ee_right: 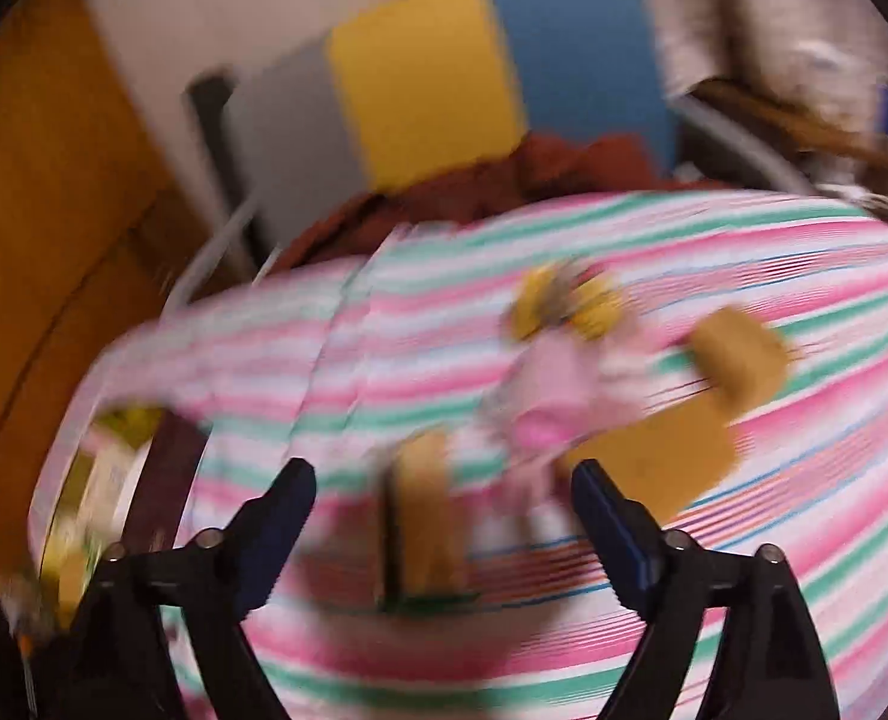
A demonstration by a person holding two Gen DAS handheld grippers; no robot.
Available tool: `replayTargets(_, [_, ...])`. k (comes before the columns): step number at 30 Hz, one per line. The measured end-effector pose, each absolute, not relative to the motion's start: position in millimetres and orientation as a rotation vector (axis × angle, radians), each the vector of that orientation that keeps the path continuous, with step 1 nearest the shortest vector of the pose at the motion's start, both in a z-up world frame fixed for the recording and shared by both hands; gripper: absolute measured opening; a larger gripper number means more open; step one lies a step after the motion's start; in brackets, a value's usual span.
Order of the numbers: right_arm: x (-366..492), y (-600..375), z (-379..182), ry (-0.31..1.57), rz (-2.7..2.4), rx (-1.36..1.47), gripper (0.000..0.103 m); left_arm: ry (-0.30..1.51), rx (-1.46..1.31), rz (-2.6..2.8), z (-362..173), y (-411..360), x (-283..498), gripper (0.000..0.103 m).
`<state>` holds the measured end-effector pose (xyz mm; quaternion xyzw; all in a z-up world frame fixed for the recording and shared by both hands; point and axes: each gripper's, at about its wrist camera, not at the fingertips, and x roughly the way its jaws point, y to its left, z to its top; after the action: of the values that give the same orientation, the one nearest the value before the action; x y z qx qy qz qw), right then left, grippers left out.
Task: Organize objects
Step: 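Return both tools to the pile and grasp the yellow sponge with the right tool, then grasp the second cracker packet with the left tool while the right tool holds the sponge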
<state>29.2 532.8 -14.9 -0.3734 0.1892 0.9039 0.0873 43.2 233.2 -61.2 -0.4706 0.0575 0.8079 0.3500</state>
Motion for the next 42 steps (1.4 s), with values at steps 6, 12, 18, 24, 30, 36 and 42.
replayTargets(6, [48,593,-24,0.59,2.475,-0.966,0.094,0.163,-1.204,2.093,-58,241,42,0.079])
replayTargets(12, [36,603,-64,0.653,2.431,-1.114,0.1,0.173,-1.196,2.09,-55,255,38,0.079])
replayTargets(18, [25,598,-78,0.633,2.501,-1.171,0.079,0.174,-1.193,2.082,-53,280,29,0.079])
replayTargets(24, [27,600,-74,0.637,2.521,-1.187,0.07,0.168,-1.217,2.053,-59,317,15,0.079])
replayTargets(30, [53,627,-59,0.771,2.432,-1.053,0.07,0.12,-1.276,2.045,-63,365,-9,0.079])
replayTargets(36, [56,632,-55,0.783,2.409,-1.023,0.071,0.177,-1.324,2.062,-75,411,-27,0.079])
replayTargets(42, [47,624,-56,0.782,2.451,-1.045,0.071,0.321,-1.338,2.104,-94,426,-39,0.073])
